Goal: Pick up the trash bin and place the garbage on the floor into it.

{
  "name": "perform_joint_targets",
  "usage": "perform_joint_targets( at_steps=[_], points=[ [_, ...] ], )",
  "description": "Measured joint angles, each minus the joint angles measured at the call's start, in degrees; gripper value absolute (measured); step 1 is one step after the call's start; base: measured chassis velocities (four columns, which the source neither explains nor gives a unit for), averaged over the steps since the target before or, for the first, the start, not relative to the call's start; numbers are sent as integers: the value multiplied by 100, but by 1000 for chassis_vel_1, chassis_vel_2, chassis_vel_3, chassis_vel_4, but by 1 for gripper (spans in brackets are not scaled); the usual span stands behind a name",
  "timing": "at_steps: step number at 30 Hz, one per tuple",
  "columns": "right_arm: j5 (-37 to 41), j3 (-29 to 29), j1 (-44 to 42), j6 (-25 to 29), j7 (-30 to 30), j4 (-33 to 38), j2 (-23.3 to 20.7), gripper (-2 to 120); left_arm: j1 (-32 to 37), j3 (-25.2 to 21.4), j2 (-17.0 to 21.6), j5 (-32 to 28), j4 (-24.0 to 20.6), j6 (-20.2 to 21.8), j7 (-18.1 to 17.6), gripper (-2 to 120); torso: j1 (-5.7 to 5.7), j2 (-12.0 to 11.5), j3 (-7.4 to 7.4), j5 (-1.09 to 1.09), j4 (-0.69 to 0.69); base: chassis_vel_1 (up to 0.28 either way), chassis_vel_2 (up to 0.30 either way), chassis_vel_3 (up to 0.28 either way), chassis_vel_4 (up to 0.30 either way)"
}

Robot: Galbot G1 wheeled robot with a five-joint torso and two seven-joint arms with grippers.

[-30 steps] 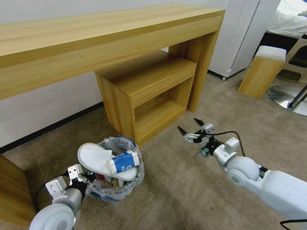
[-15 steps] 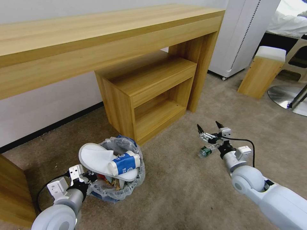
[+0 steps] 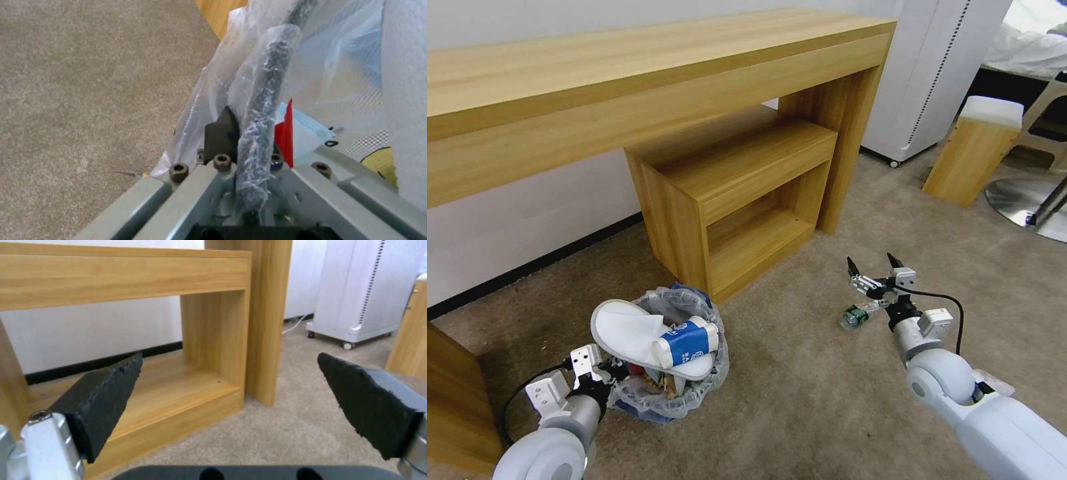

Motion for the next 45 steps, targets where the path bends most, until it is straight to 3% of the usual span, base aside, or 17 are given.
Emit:
perform_joint_targets(
  at_steps=[45],
  points=[
    [-303,419,-186,127,-12,-104,378,100,17,-26,-46,14,-115,-19,-13,0,0,-1,0,0,0,-18,-16,-14,-18]
  ],
)
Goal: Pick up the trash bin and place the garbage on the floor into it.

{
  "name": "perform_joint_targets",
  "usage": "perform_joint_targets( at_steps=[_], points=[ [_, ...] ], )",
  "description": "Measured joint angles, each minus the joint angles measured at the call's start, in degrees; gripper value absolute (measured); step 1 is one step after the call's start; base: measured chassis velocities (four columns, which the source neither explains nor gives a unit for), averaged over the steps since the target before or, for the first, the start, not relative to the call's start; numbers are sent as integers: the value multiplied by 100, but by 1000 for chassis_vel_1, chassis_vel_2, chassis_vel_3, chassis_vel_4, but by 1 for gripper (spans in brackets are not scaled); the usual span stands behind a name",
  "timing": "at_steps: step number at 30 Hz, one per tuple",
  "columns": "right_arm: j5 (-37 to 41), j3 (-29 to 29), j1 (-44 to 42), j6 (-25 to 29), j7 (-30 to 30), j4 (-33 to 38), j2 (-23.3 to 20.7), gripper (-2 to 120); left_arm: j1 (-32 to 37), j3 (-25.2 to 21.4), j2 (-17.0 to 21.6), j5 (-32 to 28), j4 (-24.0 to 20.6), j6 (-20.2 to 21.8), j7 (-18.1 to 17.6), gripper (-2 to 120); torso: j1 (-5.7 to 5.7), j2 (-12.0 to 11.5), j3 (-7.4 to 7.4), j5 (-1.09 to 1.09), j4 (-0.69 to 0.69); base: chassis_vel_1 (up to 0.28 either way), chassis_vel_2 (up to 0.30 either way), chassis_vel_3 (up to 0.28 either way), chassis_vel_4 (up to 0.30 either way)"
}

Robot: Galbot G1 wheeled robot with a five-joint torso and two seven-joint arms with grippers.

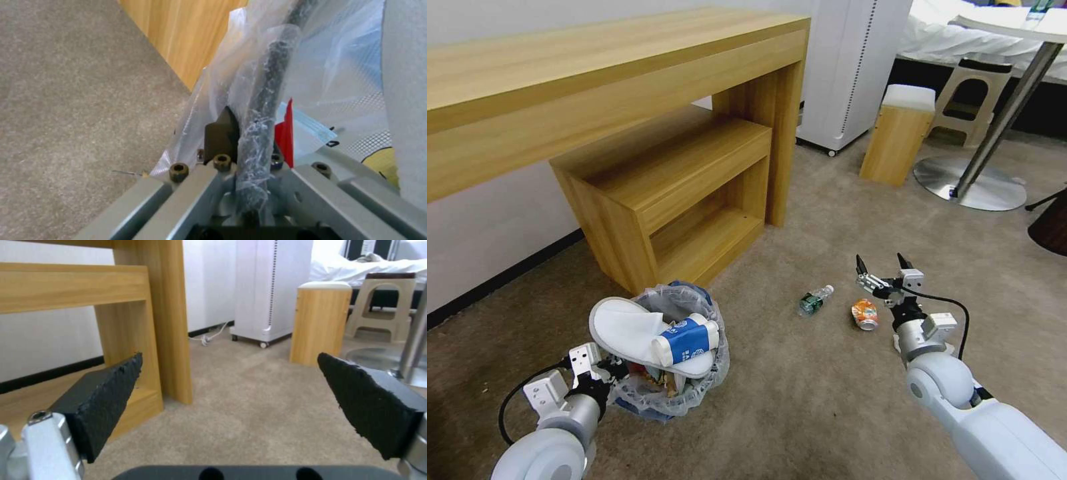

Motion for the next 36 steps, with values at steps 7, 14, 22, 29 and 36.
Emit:
perform_joint_targets(
  at_steps=[7,14,22,29,36],
  points=[
    [-13,28,-15,63,-47,-38,-4,100,5,-2,-19,12,-1,-1,3,0,0,0,0,0,0,0,0,0,0],
    [-36,57,-34,128,-126,-58,21,100,1,-5,-32,17,-1,-2,4,0,0,0,0,0,0,0,0,0,0],
    [-86,14,54,416,-210,-215,94,100,-12,-20,-28,4,-10,-14,3,0,0,0,0,0,0,-6,-2,-4,-3],
    [-322,-93,227,667,-193,-369,196,100,-44,-23,-31,-18,23,-94,-14,0,0,0,0,0,0,0,0,0,0],
    [-456,-154,360,807,-192,-484,265,100,-35,-87,-9,-59,19,-105,-27,0,0,0,0,0,0,0,0,0,0]
  ],
)
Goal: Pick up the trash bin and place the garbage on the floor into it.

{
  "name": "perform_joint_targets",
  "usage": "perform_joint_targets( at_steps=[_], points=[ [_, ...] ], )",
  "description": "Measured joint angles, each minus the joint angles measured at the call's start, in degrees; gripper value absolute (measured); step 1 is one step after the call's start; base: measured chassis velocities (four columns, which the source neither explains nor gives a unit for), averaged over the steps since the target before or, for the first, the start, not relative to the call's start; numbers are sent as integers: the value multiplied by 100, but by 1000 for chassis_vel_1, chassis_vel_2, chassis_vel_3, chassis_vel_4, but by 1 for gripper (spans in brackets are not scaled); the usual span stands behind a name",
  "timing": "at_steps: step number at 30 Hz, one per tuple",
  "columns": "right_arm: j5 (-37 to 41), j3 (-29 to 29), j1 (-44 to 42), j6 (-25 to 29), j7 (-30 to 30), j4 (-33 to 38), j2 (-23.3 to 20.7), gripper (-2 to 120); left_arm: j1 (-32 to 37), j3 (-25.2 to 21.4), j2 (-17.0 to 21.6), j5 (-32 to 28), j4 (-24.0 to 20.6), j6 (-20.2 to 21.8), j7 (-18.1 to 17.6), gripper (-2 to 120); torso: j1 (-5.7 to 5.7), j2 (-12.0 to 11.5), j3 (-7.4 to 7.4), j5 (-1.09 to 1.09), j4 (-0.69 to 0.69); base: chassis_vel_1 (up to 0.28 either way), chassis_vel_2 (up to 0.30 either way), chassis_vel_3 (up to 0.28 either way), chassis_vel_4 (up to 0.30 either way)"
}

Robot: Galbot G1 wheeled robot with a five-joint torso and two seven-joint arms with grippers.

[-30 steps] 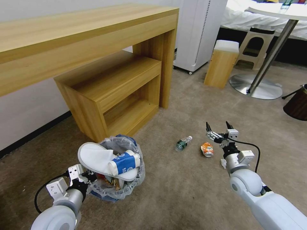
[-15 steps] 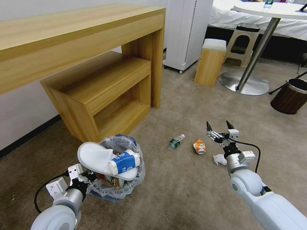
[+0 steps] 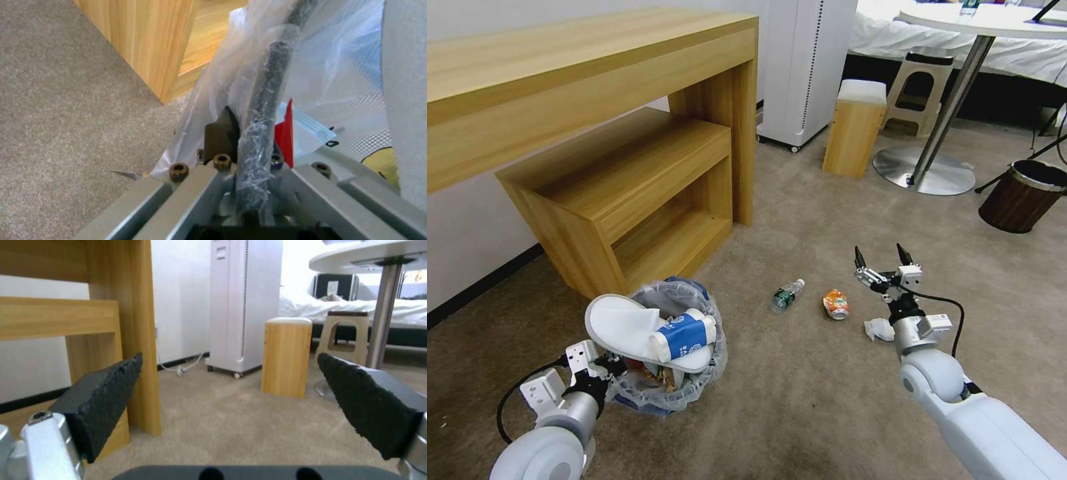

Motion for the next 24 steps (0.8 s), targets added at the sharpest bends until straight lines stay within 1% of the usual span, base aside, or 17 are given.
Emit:
perform_joint_targets(
  at_steps=[5,7,19,24],
  points=[
    [-54,-12,66,5,23,-26,54,100,-1,-19,9,-21,-11,0,-11,0,0,0,0,-1,0,0,0,0,0],
    [-198,-4,83,80,46,-125,104,100,-8,-48,10,-52,-33,-1,-24,0,0,0,0,0,0,0,0,0,0],
    [-161,81,-7,101,38,-60,35,100,11,-16,20,-21,-24,14,-16,0,0,0,0,-1,0,0,0,0,0],
    [-136,133,-4,62,37,-11,34,100,81,-78,113,-52,-140,36,-25,0,0,0,0,0,0,0,0,0,0]
  ],
)
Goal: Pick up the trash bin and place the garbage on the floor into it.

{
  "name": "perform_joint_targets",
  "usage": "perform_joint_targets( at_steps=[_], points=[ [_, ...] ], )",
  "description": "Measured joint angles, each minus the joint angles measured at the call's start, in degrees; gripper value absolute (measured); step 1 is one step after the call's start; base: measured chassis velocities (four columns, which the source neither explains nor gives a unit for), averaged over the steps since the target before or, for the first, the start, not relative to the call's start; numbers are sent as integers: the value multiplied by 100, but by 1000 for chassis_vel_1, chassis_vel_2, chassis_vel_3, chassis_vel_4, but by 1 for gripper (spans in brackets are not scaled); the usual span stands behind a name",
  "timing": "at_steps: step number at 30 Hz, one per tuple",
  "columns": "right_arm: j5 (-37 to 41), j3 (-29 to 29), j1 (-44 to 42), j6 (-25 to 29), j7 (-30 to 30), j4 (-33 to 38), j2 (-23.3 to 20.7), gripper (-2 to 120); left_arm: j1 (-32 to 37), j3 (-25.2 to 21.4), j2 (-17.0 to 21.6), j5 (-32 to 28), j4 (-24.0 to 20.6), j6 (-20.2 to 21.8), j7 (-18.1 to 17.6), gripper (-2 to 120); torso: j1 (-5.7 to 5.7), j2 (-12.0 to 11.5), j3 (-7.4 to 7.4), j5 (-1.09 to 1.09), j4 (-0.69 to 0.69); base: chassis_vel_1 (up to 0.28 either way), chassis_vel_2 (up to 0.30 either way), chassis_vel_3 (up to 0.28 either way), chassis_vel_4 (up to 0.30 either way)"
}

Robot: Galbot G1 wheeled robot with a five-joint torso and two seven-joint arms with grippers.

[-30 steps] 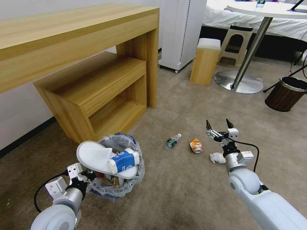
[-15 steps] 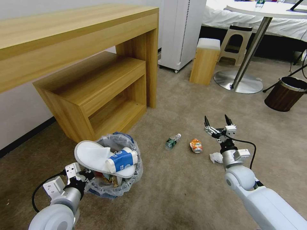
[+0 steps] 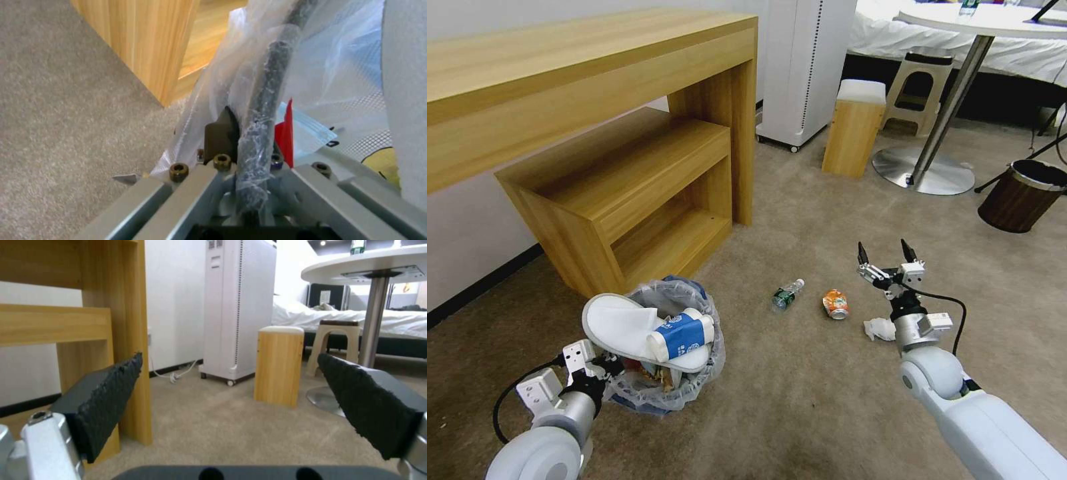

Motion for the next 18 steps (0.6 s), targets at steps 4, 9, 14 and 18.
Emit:
perform_joint_targets(
  at_steps=[4,9,14,18],
  points=[
    [8,29,-21,-38,0,78,-2,100,72,-32,48,-24,-98,19,-28,0,0,0,0,0,0,0,0,0,0],
    [23,78,-64,-74,3,153,-44,100,127,-23,44,-3,-135,22,-34,0,0,0,0,0,1,0,0,0,0],
    [28,120,-98,-75,4,174,-61,100,133,-5,43,10,-145,23,-34,0,0,0,0,0,0,-34,-31,-44,-30],
    [28,138,-125,-75,4,186,-59,100,127,13,41,9,-153,23,-38,0,0,0,0,0,0,-58,-57,-59,-54]
  ],
)
